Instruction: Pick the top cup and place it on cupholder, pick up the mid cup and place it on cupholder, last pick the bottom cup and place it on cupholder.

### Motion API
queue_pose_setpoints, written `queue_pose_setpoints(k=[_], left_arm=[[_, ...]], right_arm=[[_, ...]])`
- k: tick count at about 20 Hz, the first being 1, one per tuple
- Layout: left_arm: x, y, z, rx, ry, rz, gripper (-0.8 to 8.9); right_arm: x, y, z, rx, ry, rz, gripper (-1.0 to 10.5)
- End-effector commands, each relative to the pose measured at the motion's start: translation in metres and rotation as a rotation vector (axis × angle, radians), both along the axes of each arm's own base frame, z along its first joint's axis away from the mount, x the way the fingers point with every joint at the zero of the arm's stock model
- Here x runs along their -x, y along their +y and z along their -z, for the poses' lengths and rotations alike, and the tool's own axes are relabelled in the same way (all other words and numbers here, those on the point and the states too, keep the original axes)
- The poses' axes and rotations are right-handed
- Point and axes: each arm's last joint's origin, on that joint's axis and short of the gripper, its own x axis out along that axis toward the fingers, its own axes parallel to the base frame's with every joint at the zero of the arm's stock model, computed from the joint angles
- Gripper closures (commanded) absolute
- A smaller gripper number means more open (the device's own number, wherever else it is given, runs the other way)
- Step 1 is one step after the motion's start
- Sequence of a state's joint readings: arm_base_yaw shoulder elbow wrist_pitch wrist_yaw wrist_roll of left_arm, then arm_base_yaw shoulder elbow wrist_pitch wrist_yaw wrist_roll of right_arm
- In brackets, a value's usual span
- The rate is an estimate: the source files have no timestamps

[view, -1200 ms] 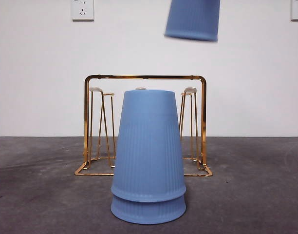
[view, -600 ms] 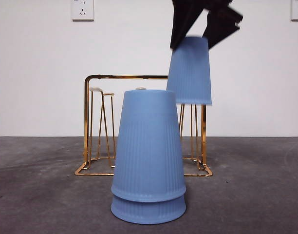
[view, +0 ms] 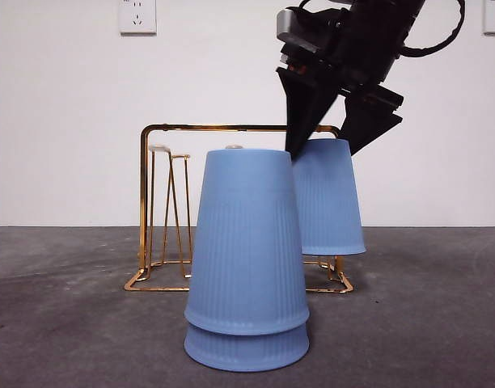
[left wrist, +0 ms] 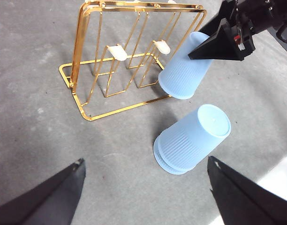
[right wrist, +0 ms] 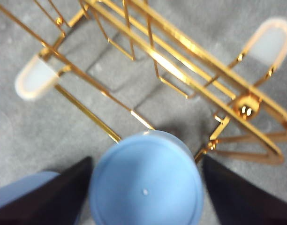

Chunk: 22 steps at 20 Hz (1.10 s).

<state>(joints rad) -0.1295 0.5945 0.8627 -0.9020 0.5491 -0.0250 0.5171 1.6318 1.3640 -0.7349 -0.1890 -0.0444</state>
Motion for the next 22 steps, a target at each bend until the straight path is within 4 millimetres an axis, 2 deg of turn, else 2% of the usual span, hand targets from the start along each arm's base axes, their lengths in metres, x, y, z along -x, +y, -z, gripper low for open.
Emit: queue_pose_setpoints(k=[1,4,7,11,14,16,19,22], left_arm=[[0.0,0.0,-0.005,0.001,-0.021,0.01,4.04],[0.0,0.0,-0.005,0.001,-0.021,0.009,4.03],[0.0,0.0,-0.005,0.001,-0.021,0.009,4.02],[0.0,-0.001,-0.006,0.003,-0.031,0.015,3.98],[-0.002,-0.006,-0.009,0.018,-0.067,0.053,3.45],[-0.005,-0.011,-0.013,0.047,-0.077,0.078,3.45],[-0.015,-0.022,-0.016,0.051,-0.068,0.128,3.45],[-0.03,-0.043,-0.017,0.013,-0.053,0.178,3.45]], right_arm=[[-0.002,0.005,0.0,-0.01,-0.003,-0.003,5.2],[0.003,0.002,-0.011,-0.025,-0.03,-0.002,5.1],[0.018,-0.006,-0.036,-0.061,-0.103,0.001,5.1],[0.055,-0.028,-0.076,-0.106,-0.174,-0.001,5.1],[0.089,-0.042,-0.098,-0.187,-0.205,-0.057,5.1],[0.11,-0.052,-0.1,-0.212,-0.235,-0.073,5.1],[0.14,-0.066,-0.082,-0.225,-0.231,-0.083,5.1],[0.164,-0.08,-0.063,-0.248,-0.227,-0.068,5.1]])
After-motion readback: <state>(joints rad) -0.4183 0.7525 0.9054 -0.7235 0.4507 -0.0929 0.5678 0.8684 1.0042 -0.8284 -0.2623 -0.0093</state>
